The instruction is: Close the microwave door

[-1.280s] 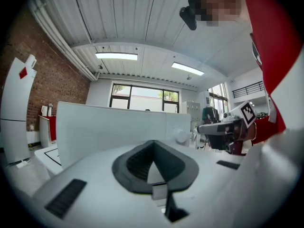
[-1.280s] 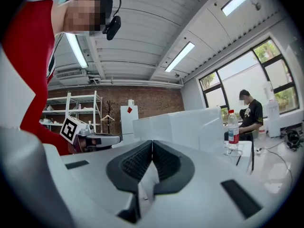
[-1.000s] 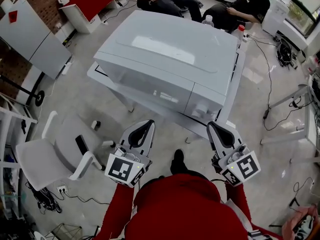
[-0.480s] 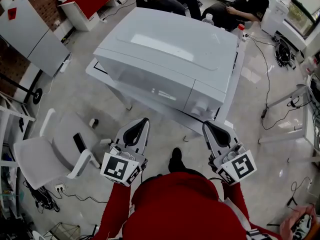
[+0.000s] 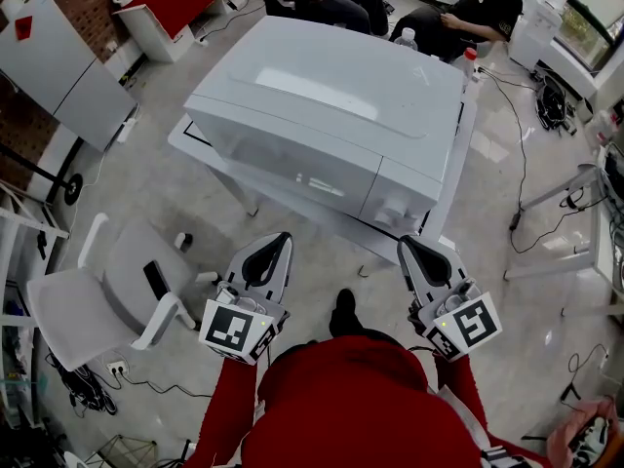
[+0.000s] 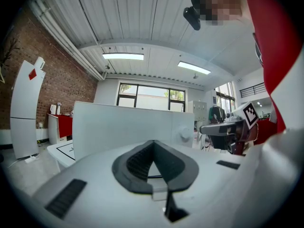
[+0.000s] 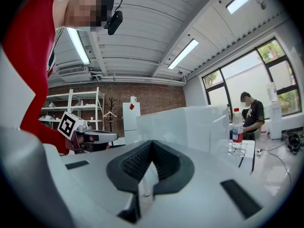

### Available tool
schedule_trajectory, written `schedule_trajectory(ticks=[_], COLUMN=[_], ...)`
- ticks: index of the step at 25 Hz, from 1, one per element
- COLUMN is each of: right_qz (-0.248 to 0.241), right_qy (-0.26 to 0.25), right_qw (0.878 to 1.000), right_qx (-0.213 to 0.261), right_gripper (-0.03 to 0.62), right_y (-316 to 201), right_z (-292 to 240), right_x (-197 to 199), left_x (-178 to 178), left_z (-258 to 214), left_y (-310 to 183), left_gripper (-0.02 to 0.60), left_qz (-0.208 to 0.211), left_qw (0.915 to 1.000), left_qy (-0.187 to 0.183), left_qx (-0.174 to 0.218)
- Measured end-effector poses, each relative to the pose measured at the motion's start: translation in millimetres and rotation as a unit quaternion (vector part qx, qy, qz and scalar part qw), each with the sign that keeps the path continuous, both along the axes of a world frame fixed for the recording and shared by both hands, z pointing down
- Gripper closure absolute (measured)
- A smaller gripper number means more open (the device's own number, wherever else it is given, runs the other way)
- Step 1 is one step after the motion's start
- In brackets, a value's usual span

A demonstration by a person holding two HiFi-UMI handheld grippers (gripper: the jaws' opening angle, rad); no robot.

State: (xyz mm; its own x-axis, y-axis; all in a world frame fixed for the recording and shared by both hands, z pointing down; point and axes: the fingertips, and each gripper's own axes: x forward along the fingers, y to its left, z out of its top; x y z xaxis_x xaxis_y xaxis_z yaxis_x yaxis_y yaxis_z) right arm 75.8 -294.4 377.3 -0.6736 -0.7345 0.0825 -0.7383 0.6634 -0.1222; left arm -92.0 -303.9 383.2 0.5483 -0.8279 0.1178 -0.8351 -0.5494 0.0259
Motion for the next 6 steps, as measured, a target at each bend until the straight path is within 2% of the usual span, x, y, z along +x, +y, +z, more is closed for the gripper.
schedule_trajectory(ticks=[6], right_qz=[0.004], right_qy=[0.005], right_qw=[1.000], right_qx=[0.000], right_gripper=[0.582], right_y=[-2.1], right_z=[-0.7], right_x=[1.2], left_x=[-0.1], left_z=[1.7], left_y=[-1.4], left_gripper=[0.574], left_qz=[0.001], left_qw=[1.0000], left_qy=[0.001], left_qx=[-0.004])
